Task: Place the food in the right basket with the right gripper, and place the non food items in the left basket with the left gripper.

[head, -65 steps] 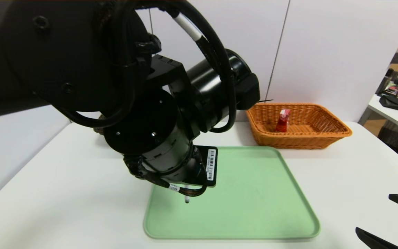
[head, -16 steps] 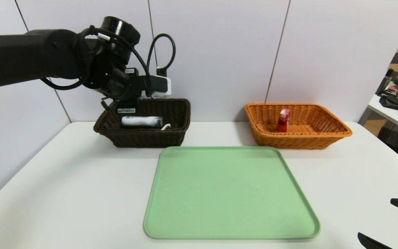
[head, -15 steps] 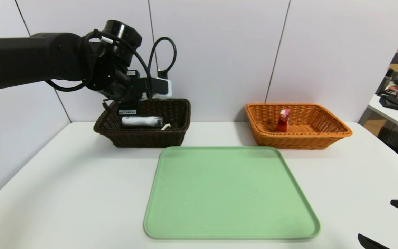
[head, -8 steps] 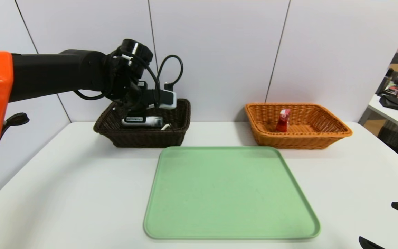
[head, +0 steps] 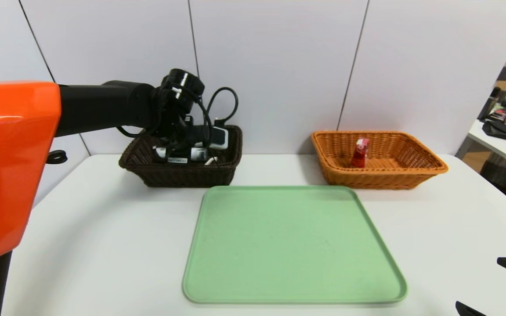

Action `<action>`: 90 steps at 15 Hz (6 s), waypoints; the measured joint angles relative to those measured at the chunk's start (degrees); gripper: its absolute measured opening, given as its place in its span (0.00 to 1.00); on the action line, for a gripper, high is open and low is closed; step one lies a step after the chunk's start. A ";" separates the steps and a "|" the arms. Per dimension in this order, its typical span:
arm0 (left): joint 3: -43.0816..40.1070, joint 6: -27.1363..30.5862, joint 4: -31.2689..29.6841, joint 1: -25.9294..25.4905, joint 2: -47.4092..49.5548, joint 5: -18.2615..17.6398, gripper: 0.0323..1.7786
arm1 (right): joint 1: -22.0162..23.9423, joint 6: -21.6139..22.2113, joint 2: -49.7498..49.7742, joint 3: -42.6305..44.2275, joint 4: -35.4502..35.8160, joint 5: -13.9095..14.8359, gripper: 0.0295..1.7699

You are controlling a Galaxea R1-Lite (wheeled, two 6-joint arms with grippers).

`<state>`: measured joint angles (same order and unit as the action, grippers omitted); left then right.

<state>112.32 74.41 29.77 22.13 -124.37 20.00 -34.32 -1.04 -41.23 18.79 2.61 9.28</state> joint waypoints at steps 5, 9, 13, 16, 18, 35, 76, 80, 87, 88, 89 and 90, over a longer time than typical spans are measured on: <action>0.07 0.06 0.07 0.00 -0.39 0.00 0.37 | 0.00 0.02 -0.09 -0.07 0.00 -0.11 0.96; 0.00 -0.33 0.11 0.02 0.30 -0.16 0.61 | -0.02 -0.04 -0.15 -0.11 -0.02 -0.11 0.96; -0.11 -0.84 0.07 0.39 3.39 -0.91 0.75 | -0.02 0.05 -0.20 -0.33 -0.07 -0.02 0.96; -0.96 -3.28 0.77 1.02 8.17 -2.58 0.81 | -0.02 0.00 -0.30 -0.54 0.00 -0.05 0.96; -2.02 -6.11 0.79 1.22 12.43 -3.58 0.85 | -0.02 0.00 -0.35 -0.55 -0.09 0.01 0.96; -15.53 -43.46 3.27 2.10 42.16 -5.02 0.94 | 0.01 -2.10 0.94 -1.89 -0.41 0.69 0.96; -75.03 -75.35 -5.30 -24.76 101.22 -16.96 0.95 | 25.53 -2.97 2.69 5.39 0.67 3.60 0.96; -76.72 -75.53 -3.60 -24.69 104.86 -18.58 0.95 | 28.21 -2.93 7.02 2.60 0.20 3.54 0.96; -79.62 -75.51 -0.85 -24.55 111.92 -20.10 0.95 | 30.74 -2.62 11.57 1.08 0.02 3.40 0.96; -79.75 -75.53 -0.67 -24.49 112.56 -20.08 0.95 | 30.94 -2.60 12.26 0.84 0.04 3.45 0.96; -79.97 -75.53 -0.61 -24.43 113.13 -20.03 0.95 | 31.27 -2.60 13.07 0.61 0.04 3.40 0.96; -80.35 -75.48 -0.59 -24.25 113.76 -20.03 0.95 | 31.65 -2.62 13.97 0.37 0.00 3.36 0.96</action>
<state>31.98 -1.07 29.18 -2.12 -10.61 -0.02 -2.67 -3.66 -27.26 19.15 2.61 12.64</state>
